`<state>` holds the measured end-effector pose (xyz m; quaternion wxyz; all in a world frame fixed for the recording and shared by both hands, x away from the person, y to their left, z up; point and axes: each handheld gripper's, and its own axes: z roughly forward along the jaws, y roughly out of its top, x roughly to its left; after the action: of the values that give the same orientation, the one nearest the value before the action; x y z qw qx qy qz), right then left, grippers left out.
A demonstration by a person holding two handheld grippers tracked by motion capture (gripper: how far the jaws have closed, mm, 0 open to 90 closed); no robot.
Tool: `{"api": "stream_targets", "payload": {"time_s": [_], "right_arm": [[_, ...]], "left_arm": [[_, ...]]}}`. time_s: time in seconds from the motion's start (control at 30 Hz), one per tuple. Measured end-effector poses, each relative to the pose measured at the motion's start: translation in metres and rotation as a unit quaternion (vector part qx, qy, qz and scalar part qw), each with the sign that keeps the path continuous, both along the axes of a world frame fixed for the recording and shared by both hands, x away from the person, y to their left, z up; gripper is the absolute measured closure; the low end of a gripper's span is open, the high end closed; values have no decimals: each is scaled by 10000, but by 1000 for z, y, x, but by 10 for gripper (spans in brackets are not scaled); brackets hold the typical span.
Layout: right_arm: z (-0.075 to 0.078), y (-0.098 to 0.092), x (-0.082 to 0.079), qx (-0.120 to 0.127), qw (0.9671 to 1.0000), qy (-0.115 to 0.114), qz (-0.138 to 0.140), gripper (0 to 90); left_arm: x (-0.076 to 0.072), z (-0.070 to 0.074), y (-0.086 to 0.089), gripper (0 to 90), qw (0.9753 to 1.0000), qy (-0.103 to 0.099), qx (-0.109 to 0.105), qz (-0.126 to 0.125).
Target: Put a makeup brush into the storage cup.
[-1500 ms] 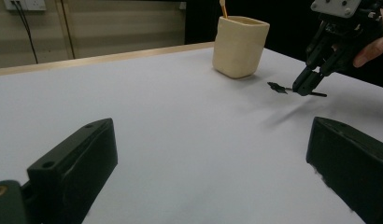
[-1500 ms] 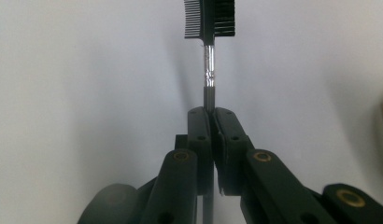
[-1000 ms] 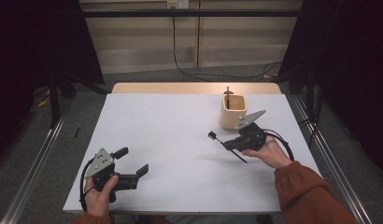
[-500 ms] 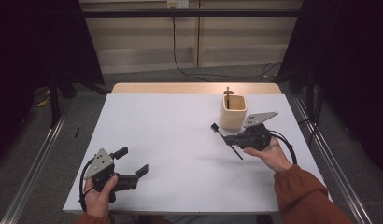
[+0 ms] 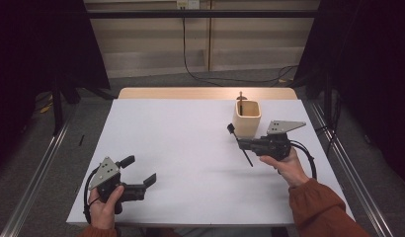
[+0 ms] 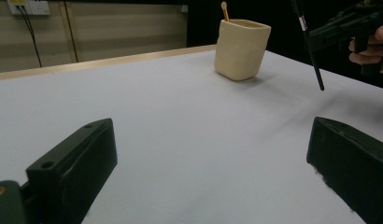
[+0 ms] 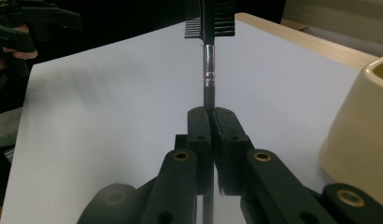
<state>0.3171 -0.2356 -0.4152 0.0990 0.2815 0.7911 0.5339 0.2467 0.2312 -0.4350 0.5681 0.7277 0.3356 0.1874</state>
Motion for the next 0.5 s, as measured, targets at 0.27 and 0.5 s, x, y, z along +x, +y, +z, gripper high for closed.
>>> {"api": "stream_targets", "payload": {"time_s": [0.27,0.5], "right_arm": [[7,-9,-6,382,9989,-248,-126,856],[9,-7,-8,575,9976,-380,-70,857]], "left_arm": [[0,0,0,18,10000,-8,-7,-29],[0,0,0,17,10000,13,-28,-20]]}}
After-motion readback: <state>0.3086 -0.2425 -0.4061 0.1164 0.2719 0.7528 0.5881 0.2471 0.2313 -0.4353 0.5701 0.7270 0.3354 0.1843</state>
